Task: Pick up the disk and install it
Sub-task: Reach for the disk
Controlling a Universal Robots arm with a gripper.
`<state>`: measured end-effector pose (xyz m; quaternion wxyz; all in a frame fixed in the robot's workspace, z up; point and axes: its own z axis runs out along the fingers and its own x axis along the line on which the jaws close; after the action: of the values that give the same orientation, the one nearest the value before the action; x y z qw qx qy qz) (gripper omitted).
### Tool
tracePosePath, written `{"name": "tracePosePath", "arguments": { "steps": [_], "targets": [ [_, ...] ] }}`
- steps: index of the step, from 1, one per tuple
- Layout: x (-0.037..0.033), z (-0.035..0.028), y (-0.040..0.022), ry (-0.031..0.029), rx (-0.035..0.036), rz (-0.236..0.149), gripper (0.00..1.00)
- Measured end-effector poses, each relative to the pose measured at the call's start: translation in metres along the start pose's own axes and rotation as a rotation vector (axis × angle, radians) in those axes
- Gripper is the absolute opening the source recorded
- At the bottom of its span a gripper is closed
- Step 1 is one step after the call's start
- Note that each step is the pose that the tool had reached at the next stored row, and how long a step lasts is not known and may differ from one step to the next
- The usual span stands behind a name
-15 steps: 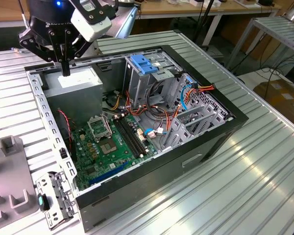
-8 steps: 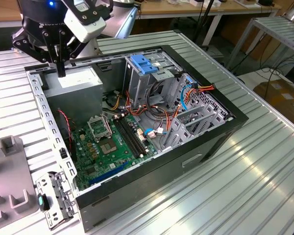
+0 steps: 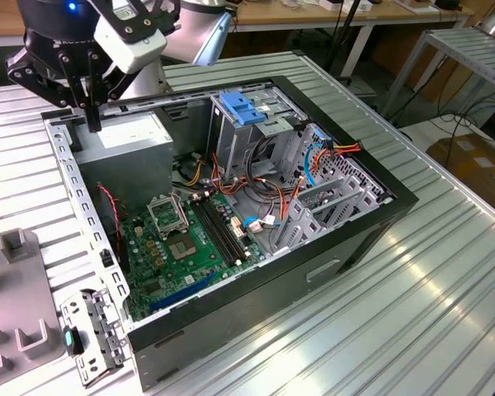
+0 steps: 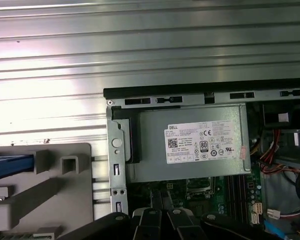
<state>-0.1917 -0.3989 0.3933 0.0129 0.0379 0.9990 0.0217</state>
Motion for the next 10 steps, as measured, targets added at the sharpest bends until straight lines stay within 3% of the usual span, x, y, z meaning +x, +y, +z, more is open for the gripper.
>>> {"name": "tracePosePath", "arguments": {
  "steps": [10],
  "targets": [
    [0.0133,-0.0004,-0.0010,0.0001,0.0000,0.000,0.11]
  ]
}}
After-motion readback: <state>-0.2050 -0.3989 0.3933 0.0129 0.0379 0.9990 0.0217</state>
